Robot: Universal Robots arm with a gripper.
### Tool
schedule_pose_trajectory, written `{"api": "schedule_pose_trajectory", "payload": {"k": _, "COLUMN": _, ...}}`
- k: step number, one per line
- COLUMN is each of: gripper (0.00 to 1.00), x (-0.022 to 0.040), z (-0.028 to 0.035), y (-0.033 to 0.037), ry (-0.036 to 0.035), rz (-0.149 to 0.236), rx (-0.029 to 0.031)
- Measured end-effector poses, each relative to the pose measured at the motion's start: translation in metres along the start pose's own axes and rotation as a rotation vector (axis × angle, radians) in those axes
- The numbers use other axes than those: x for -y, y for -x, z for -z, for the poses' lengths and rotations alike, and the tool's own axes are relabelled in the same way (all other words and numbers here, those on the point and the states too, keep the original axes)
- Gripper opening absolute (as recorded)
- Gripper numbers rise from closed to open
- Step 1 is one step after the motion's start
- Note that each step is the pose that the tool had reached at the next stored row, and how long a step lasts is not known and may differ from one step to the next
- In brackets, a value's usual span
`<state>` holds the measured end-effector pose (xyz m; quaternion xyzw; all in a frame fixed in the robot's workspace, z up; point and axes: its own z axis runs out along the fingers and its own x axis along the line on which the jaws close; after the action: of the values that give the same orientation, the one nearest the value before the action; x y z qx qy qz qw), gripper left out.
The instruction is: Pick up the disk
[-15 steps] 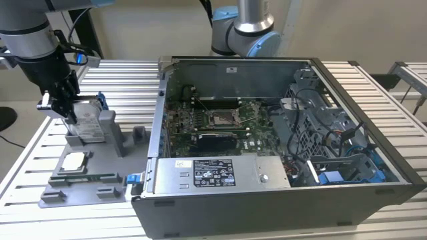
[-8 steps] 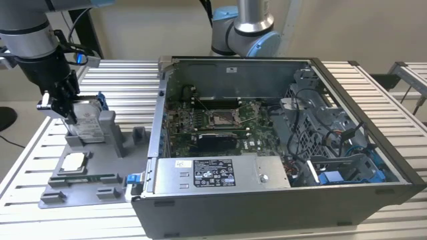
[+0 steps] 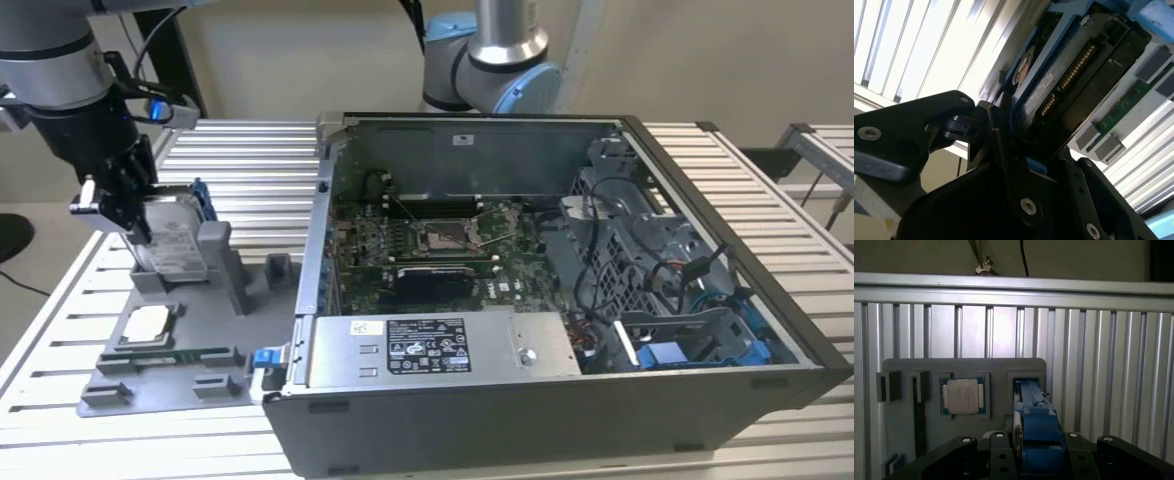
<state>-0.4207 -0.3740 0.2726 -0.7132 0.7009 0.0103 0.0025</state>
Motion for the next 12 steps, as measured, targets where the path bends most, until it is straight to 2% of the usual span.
{"api": "schedule_pose_trajectory", "payload": {"k": 3, "gripper": 0.00, "x": -0.0001, "z": 0.0076, "y": 0.0001, "ry": 0.0002, "rz": 0.000, "rx": -0.0001}}
{"api": "schedule_pose_trajectory", "payload": {"k": 12, "gripper": 0.00, "x": -0.0004, "z": 0.0409, "y": 0.0007, "ry": 0.0004, "rz": 0.000, "rx": 0.0000}}
